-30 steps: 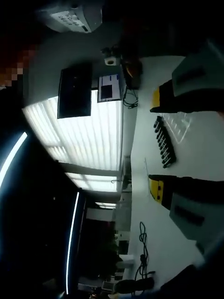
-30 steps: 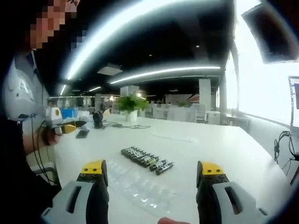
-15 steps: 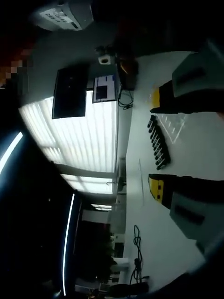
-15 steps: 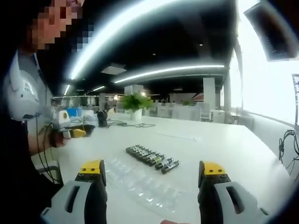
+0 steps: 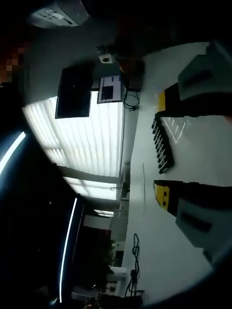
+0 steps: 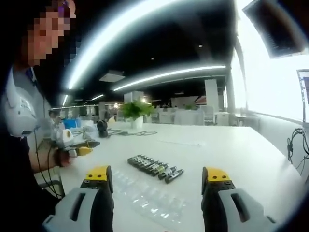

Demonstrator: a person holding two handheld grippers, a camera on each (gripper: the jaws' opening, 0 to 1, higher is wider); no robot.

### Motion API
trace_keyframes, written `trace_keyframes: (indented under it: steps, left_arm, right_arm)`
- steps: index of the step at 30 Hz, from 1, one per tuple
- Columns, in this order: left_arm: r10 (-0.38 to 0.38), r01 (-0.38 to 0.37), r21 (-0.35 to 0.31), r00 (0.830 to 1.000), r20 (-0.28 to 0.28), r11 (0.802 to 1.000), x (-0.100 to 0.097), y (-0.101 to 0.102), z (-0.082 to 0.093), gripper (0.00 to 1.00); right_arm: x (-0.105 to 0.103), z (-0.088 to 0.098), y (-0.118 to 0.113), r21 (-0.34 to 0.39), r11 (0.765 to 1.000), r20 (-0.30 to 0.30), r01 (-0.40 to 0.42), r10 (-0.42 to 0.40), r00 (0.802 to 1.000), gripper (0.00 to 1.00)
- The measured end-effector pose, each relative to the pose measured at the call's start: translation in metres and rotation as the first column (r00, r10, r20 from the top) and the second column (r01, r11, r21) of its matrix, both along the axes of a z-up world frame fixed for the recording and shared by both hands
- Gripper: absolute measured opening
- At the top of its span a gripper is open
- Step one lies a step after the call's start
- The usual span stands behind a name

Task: Grip medicine bottles put into box

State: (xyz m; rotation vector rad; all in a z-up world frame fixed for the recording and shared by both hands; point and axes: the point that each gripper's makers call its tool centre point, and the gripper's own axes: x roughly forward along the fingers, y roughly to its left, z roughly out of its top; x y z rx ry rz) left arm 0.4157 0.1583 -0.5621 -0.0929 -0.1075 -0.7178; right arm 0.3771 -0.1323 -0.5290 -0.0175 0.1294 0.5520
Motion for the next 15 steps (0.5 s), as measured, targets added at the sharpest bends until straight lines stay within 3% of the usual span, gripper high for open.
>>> trace_keyframes:
  steps: [8,11,15]
  left_arm:
    - [-0.014,0.013,0.074,1.000,0.005,0.997,-0.003,-0.008,-0.010,0.42]
    - [0.009,-0.010,0.051,1.000,0.010,0.999,-0.001,-0.002,-0.007,0.41]
    - [0.038,-0.039,0.024,0.998,0.041,0.999,0.001,0.005,0.001,0.34]
  right_arm:
    - [0.011,0.003,0.003,0.042,0.999,-0.016,0.021,-0.021,1.000,0.67]
    - [0.016,0.004,0.004,0.044,0.999,-0.021,0.025,-0.024,0.999,0.66]
    - [0.026,-0.005,0.000,-0.006,0.998,-0.063,0.065,-0.065,0.996,0.66]
